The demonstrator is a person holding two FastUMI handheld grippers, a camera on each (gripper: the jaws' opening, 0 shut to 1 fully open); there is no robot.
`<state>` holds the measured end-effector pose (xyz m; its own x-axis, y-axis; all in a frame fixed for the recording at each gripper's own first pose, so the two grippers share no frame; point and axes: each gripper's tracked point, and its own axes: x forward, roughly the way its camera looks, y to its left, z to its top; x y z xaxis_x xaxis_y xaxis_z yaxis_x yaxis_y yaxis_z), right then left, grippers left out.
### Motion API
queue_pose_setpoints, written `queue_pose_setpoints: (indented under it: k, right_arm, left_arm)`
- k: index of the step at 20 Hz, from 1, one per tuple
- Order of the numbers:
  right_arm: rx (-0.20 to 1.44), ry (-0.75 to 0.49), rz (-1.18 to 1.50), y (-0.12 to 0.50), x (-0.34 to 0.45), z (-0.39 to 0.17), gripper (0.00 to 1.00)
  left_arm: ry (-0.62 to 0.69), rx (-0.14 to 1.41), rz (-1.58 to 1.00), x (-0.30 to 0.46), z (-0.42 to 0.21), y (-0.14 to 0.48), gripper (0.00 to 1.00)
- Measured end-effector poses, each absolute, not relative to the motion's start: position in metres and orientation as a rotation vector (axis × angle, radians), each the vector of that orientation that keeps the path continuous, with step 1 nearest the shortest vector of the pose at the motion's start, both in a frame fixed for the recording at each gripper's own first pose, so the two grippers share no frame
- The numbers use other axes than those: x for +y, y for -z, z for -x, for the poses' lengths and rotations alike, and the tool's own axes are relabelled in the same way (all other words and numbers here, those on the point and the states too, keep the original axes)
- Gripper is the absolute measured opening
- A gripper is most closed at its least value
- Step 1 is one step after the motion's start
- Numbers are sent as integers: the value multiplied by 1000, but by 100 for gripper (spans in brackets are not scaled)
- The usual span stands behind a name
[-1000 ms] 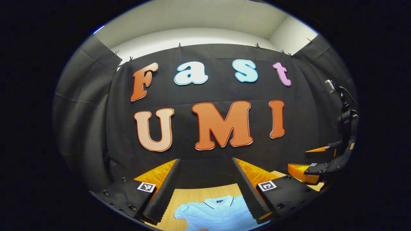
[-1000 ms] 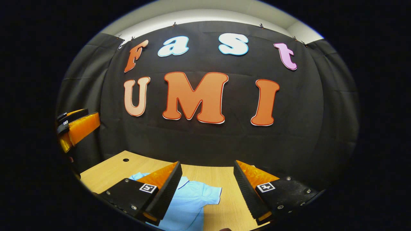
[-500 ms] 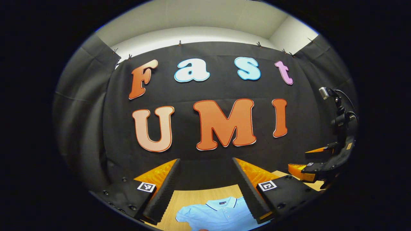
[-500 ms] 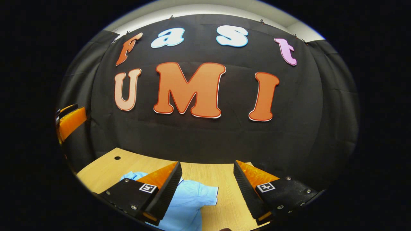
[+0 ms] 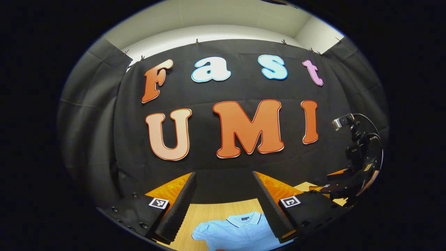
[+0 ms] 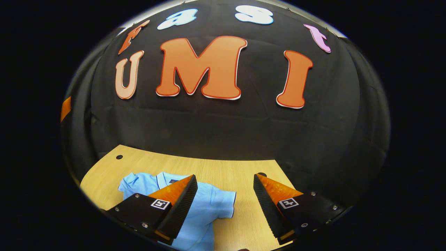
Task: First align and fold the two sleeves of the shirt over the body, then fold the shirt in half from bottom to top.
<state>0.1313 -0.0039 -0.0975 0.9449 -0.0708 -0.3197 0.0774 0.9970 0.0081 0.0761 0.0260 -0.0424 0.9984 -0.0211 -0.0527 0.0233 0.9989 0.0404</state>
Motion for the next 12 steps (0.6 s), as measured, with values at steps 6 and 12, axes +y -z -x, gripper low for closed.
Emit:
queue_pose_setpoints:
  k: [6,12]
  right_arm:
    - [481,63,-25,151,-11,-164,97]
    - [717,88,-32,220,-23,-176,96]
  left_arm:
    - [10,90,-81,25,-85,54,100]
    - [-2,140,-142,24,-94,65,100]
